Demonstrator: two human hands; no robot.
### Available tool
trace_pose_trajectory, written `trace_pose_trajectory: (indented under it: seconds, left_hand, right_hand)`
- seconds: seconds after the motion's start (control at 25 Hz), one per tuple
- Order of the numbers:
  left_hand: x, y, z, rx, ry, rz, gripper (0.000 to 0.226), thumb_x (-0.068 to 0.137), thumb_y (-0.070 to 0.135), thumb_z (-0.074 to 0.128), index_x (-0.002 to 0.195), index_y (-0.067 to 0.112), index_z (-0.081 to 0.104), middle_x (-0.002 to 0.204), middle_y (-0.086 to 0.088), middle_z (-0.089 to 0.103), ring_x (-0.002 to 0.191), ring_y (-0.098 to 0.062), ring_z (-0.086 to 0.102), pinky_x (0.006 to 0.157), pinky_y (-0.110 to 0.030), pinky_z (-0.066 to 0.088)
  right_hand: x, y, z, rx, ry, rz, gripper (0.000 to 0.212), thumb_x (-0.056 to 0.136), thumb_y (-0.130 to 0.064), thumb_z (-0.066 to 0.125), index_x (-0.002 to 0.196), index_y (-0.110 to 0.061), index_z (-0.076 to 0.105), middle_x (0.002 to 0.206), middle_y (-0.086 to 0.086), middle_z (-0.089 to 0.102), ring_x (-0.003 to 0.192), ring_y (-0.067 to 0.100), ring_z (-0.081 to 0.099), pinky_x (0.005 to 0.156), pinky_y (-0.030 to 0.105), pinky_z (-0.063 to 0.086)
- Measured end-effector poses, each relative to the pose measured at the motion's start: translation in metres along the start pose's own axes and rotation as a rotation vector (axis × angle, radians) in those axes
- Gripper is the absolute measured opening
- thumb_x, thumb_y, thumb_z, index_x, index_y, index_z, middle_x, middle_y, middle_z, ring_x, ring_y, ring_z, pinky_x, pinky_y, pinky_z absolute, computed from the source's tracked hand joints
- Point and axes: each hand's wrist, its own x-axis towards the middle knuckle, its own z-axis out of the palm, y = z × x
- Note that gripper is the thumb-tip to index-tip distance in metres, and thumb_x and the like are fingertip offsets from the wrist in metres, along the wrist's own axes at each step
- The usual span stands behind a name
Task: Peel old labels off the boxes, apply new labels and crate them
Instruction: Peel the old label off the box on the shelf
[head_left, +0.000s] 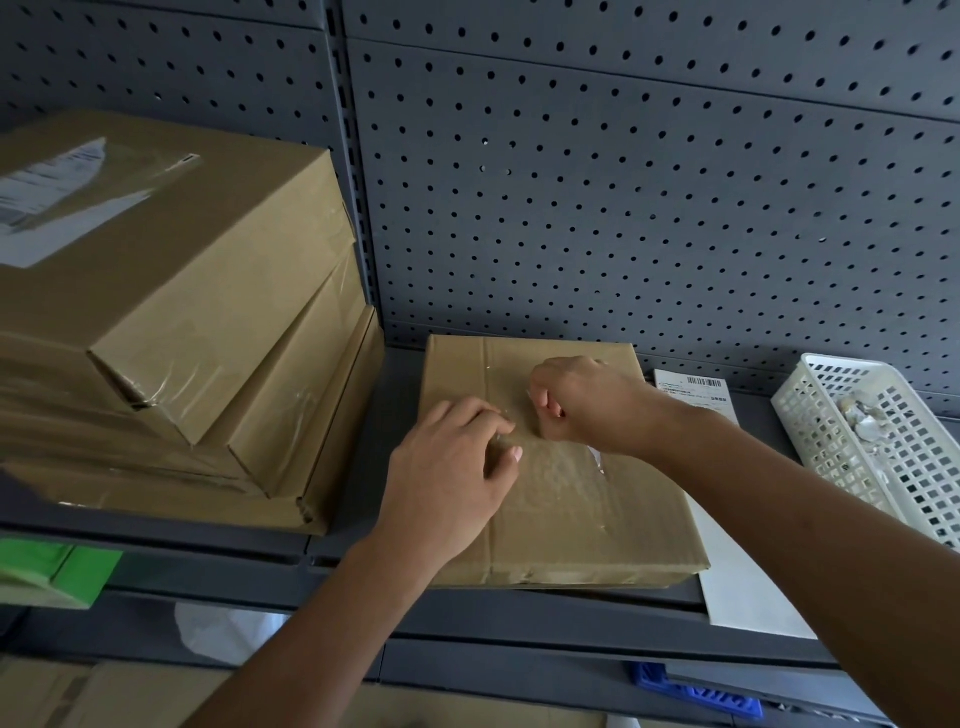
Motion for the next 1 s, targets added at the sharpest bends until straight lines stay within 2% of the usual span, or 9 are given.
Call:
trace_pose_trajectory:
  seconds: [0.16, 0.32, 0.44, 0.64, 0.72, 0.8, 0.88, 1.0]
  left_hand:
    - [0.001, 0.000, 0.000, -0.002, -0.009, 0.006, 0.030, 0.096, 0.053, 0.049, 0.118, 0.038, 0.062, 0.119, 0.026, 0.053, 0.112, 0.004, 0.045, 0.083, -0.023, 0.048]
    - [0.000, -0.001, 0.000, -0.007, -0.002, 0.006, 0.031, 0.095, 0.053, 0.049, 0.119, 0.039, 0.062, 0.119, 0.027, 0.054, 0.112, 0.005, 0.045, 0.083, -0.023, 0.050]
    - [0.000, -0.001, 0.001, -0.007, 0.001, 0.007, 0.031, 0.095, 0.053, 0.050, 0.119, 0.039, 0.063, 0.119, 0.026, 0.054, 0.112, 0.005, 0.045, 0.083, -0.024, 0.050]
    - [0.000, -0.001, 0.001, -0.010, 0.001, 0.009, 0.030, 0.095, 0.052, 0.050, 0.118, 0.038, 0.063, 0.118, 0.026, 0.054, 0.111, 0.003, 0.046, 0.083, -0.023, 0.049]
    - [0.000, -0.001, 0.001, -0.008, -0.001, 0.009, 0.030, 0.095, 0.052, 0.050, 0.118, 0.038, 0.063, 0.118, 0.026, 0.054, 0.111, 0.004, 0.046, 0.083, -0.023, 0.049]
    - [0.001, -0.001, 0.001, -0.011, 0.001, 0.008, 0.029, 0.095, 0.052, 0.050, 0.117, 0.038, 0.064, 0.118, 0.026, 0.054, 0.111, 0.004, 0.046, 0.083, -0.024, 0.050]
    - [0.000, 0.000, 0.001, -0.016, 0.005, 0.007, 0.029, 0.095, 0.052, 0.051, 0.117, 0.038, 0.064, 0.118, 0.026, 0.055, 0.111, 0.004, 0.046, 0.082, -0.024, 0.051]
    - [0.000, 0.000, 0.001, -0.022, 0.007, 0.006, 0.029, 0.095, 0.052, 0.052, 0.117, 0.038, 0.064, 0.117, 0.026, 0.055, 0.110, 0.003, 0.047, 0.081, -0.026, 0.053]
  right_hand:
    - [0.000, 0.005, 0.002, 0.068, 0.064, 0.030, 0.002, 0.084, -0.009, 0.062, 0.085, -0.009, 0.061, 0.074, -0.016, 0.047, 0.071, 0.010, 0.051, 0.066, 0.022, 0.040]
    - [-0.002, 0.011, 0.001, 0.169, 0.205, 0.094, 0.003, 0.084, -0.008, 0.065, 0.082, -0.009, 0.064, 0.072, -0.010, 0.057, 0.063, 0.001, 0.052, 0.063, 0.011, 0.041]
    - [-0.008, 0.013, -0.002, 0.225, 0.168, 0.056, 0.003, 0.085, -0.010, 0.068, 0.088, -0.011, 0.067, 0.075, -0.008, 0.063, 0.064, -0.006, 0.053, 0.067, 0.009, 0.044]
    - [-0.004, 0.012, 0.003, 0.110, 0.116, 0.002, 0.004, 0.087, -0.014, 0.065, 0.087, -0.011, 0.069, 0.078, -0.009, 0.058, 0.070, 0.006, 0.052, 0.071, 0.030, 0.051]
    - [-0.002, 0.012, 0.007, 0.084, 0.123, 0.003, 0.004, 0.086, -0.013, 0.063, 0.084, -0.011, 0.066, 0.076, -0.008, 0.056, 0.072, 0.014, 0.055, 0.070, 0.033, 0.051]
    - [-0.001, 0.013, 0.008, 0.083, 0.135, 0.034, 0.003, 0.085, -0.011, 0.063, 0.082, -0.010, 0.064, 0.076, -0.006, 0.058, 0.073, 0.016, 0.057, 0.068, 0.030, 0.050]
    - [0.000, 0.015, 0.010, 0.107, 0.191, 0.063, 0.005, 0.084, -0.007, 0.062, 0.079, -0.009, 0.062, 0.074, -0.004, 0.059, 0.069, 0.014, 0.056, 0.064, 0.021, 0.046]
    - [0.003, 0.016, 0.011, 0.143, 0.249, 0.110, 0.014, 0.084, -0.005, 0.060, 0.074, -0.013, 0.055, 0.068, -0.011, 0.050, 0.061, 0.009, 0.047, 0.058, 0.013, 0.035]
